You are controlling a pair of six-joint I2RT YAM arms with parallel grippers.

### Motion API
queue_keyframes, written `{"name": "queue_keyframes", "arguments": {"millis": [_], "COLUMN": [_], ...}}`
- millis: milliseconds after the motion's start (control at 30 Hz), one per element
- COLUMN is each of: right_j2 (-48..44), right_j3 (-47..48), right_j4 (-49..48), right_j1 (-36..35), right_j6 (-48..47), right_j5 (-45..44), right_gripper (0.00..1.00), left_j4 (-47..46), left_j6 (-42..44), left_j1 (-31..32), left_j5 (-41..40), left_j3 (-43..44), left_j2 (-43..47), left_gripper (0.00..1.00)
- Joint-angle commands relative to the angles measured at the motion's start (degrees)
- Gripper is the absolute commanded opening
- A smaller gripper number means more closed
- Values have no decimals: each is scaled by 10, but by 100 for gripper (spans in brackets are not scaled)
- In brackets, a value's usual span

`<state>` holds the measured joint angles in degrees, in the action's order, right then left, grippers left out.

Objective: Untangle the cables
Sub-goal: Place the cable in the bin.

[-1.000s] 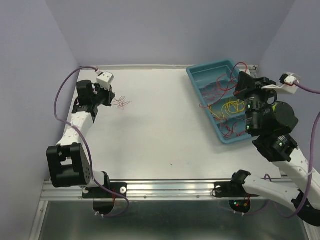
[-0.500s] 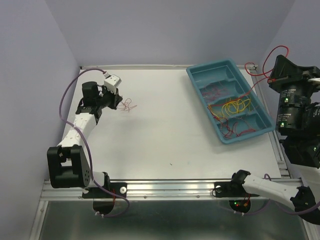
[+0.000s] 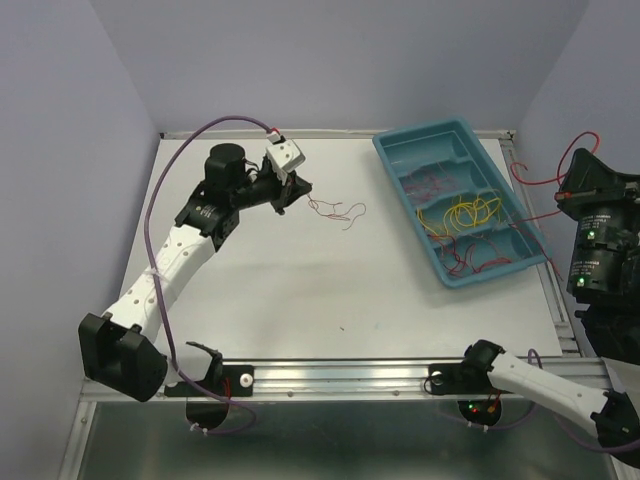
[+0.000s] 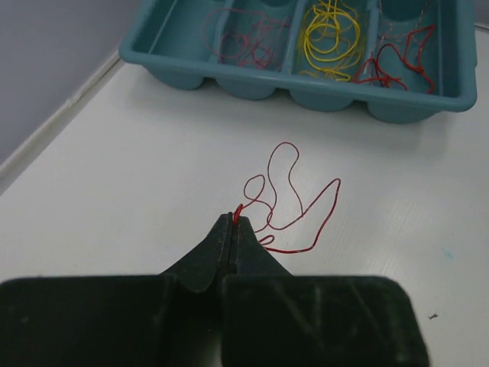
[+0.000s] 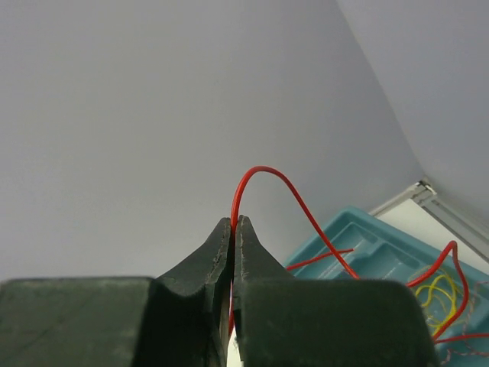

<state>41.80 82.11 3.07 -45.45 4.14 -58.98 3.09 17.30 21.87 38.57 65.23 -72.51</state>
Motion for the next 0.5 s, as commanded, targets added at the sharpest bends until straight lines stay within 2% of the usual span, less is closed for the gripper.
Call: {"name": "queue_keyframes", "arguments": {"millis": [0, 167, 333, 467], "right_j2": [-28, -21, 20, 62], "right_j3": [-49, -34, -19, 3], "right_j4": [4, 5, -10, -14], "right_j1": [-3, -3, -3, -3], "right_j6": [8, -12, -84, -102], "right_j5": [-37, -18, 67, 124], "right_gripper": [1, 0, 1, 1], "left_j4": [1, 1, 4, -25], "left_j6": [-30, -48, -71, -93], "left_j1": [19, 41, 81, 91], "left_j5": [5, 26, 27, 28], "left_j3": [51, 82, 126, 115], "left_j2": [6, -11, -33, -31], "left_gripper": [0, 0, 0, 0]}}
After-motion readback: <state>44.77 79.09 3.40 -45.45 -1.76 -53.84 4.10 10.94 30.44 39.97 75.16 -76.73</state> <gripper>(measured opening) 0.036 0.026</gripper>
